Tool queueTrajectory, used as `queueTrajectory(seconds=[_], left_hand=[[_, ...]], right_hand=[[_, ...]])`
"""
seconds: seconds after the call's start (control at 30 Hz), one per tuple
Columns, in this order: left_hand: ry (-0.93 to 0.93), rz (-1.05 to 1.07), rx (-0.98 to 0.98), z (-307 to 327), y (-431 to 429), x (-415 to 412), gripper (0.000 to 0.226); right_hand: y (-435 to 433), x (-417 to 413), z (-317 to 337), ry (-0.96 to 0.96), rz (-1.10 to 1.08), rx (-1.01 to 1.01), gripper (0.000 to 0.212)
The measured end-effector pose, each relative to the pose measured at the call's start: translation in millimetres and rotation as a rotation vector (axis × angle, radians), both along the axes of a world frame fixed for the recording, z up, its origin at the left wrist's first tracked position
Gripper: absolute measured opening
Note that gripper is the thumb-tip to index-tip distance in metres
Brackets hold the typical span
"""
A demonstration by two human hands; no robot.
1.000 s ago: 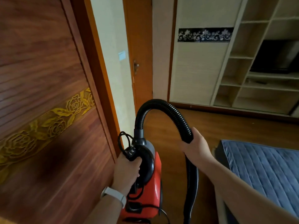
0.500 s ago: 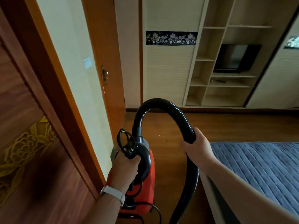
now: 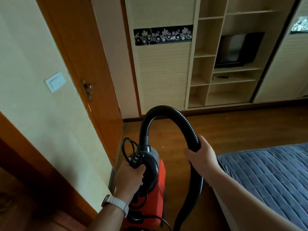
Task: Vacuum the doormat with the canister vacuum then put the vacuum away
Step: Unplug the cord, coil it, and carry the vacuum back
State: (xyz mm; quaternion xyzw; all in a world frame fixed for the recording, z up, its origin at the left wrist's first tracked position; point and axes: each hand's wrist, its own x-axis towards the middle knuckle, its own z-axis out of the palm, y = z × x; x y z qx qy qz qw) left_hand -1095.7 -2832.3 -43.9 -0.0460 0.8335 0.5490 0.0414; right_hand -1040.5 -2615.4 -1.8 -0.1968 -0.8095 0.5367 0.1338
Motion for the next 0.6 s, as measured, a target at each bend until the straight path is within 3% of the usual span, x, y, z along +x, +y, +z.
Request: queueTrajectory(seconds=[0.2,0.3,0.6], left_hand=[[0.033,0.016,-0.044,9.3,22.8,-89.4,0.002],[0.045,0.032,-0.021,15.7,25.5,-125.9,0.014],[0.051,-0.035,0.044,11.7,35.9,-251.7,0.017]], right_hand=[[30.3,-85.9,6.1,0.019,0.038,-0.005,0.028],[36.4,-125.0,11.5,0.037,0.055,0.012,0.030],[57.5,-244.5,6.4,0.031,0.025,0.075,0.033]])
